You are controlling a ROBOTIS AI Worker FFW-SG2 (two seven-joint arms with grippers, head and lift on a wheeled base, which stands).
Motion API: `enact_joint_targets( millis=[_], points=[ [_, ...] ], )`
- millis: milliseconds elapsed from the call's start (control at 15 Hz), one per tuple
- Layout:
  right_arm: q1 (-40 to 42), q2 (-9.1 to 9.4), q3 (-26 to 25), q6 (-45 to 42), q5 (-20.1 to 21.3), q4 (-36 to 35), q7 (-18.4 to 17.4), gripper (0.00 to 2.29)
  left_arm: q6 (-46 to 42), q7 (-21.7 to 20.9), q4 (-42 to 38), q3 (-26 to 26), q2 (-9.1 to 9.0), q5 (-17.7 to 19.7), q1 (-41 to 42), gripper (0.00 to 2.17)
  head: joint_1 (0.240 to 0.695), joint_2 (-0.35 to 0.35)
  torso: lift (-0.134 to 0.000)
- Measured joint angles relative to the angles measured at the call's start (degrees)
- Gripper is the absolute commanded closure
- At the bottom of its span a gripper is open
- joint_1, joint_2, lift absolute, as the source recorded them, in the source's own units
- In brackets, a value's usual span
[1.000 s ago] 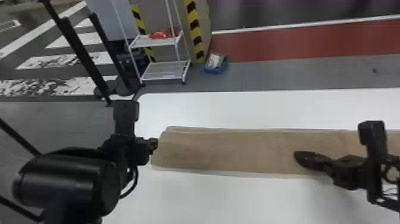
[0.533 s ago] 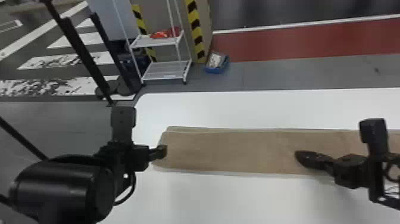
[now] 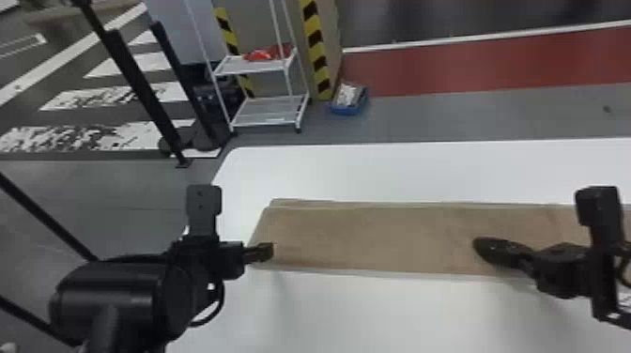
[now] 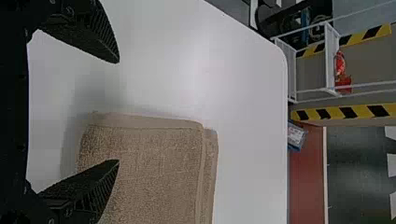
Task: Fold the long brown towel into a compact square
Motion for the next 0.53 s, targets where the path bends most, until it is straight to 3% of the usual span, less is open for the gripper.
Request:
enact_joint_targets(
  millis=[333,467,533],
  points=[
    [0.22,0.07,0.27,0.55,0.09,-0.48,0.15,1.86,-0.41,-2.18,2.25,0.09,0.07,0.12,-0.28,0.29,0.695,0.299,-0.125],
    [0.29,0.07,0.35,0.99,0.11,-0.91,0.18,1.86,0.42,-3.01,2.39,0.10,0.18,0.00,-0.55,0.59,0.695,0.299,-0.125],
    [0.38,0.07,0.35,1.14,0.11,-1.09,0.19,1.86,1.39,-3.89,2.41,0.14,0.25,0.00,-0.77,0.91,0.695,0.298,-0.125]
  ],
)
